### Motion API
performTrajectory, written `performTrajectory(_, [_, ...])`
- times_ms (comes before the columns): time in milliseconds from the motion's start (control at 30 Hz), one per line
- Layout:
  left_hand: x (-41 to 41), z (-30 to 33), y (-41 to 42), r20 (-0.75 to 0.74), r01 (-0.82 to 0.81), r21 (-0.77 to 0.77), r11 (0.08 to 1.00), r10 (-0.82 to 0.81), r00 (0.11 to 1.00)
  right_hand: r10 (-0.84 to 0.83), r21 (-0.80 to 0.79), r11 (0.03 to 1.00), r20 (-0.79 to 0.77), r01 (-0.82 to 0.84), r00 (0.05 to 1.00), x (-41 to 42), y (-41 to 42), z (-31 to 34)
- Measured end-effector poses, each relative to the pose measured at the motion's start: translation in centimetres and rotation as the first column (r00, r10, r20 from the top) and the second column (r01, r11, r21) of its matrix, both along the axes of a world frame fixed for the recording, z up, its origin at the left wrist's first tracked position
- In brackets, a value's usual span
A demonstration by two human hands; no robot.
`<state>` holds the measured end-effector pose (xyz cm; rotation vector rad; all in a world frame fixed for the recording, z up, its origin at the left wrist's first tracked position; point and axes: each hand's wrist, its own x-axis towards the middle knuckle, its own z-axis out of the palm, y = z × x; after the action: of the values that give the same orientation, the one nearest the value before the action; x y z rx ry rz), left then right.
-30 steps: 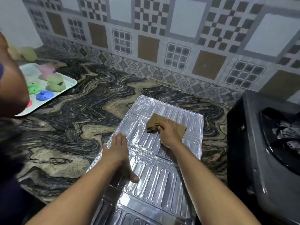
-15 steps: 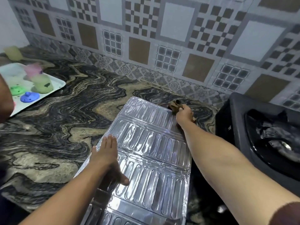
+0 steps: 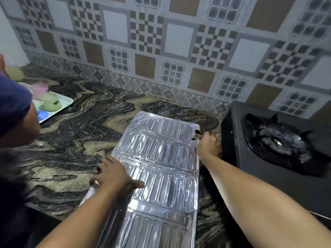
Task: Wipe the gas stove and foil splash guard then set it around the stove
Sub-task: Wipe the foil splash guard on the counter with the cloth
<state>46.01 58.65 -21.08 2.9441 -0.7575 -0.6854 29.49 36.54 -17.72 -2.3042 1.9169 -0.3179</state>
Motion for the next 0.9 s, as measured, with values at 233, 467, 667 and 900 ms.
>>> performTrajectory(233, [-0.5, 0.4, 1.1, 0.086, -0.085, -0.075, 0.994, 0.091, 0.992, 0.284, 0.01, 0.952, -0.4, -0.306, 0.871, -3.1, 6.7, -0.7])
performTrajectory(467, [0.1, 0.3, 1.9, -0.008, -0.279, -0.119, 0.953, 0.28, 0.96, 0.384, 0.194, 0.923, -0.515, -0.333, 0.766, -5.7, 10.2, -1.9])
performTrajectory(667, [0.5, 0.1, 3.2, -0.014, -0.314, -0.134, 0.94, 0.315, 0.949, 0.385, 0.253, 0.918, -0.372, -0.306, 0.845, -7.1, 10.6, -2.2])
performTrajectory(900, [2.8, 2.9, 3.8, -0.109, -0.346, -0.401, 0.848, 0.33, 0.938, 0.272, 0.121, 0.962, -0.293, -0.247, 0.917, -7.2, 11.0, -2.3])
